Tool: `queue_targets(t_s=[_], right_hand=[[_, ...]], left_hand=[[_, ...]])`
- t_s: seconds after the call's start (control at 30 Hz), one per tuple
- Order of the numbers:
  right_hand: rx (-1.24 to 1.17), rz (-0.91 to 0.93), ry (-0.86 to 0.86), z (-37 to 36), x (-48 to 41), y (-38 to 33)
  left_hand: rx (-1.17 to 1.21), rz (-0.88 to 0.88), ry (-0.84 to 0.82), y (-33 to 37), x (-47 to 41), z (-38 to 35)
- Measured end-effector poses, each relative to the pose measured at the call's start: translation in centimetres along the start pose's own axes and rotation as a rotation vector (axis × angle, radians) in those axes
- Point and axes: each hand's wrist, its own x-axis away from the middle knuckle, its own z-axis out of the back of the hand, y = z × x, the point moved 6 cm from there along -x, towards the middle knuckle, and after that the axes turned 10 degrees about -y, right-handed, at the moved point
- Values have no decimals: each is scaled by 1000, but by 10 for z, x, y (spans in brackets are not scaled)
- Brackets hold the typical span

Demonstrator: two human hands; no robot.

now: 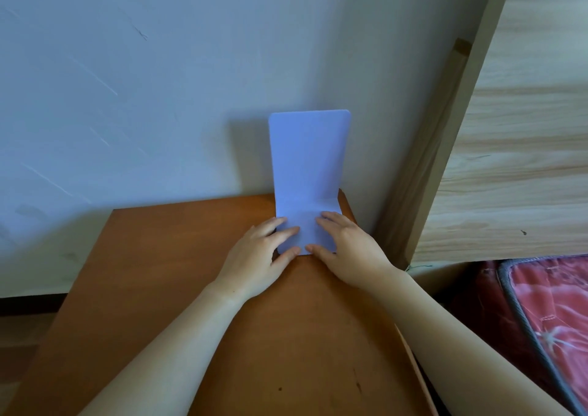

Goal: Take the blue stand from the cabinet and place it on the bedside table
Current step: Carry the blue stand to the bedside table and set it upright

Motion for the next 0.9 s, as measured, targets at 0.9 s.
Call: queue_targets(t_s=[0.9], right_hand=[[-200, 46, 15, 429, 232, -290]], left_hand=[[76, 1, 12, 274, 222, 447]])
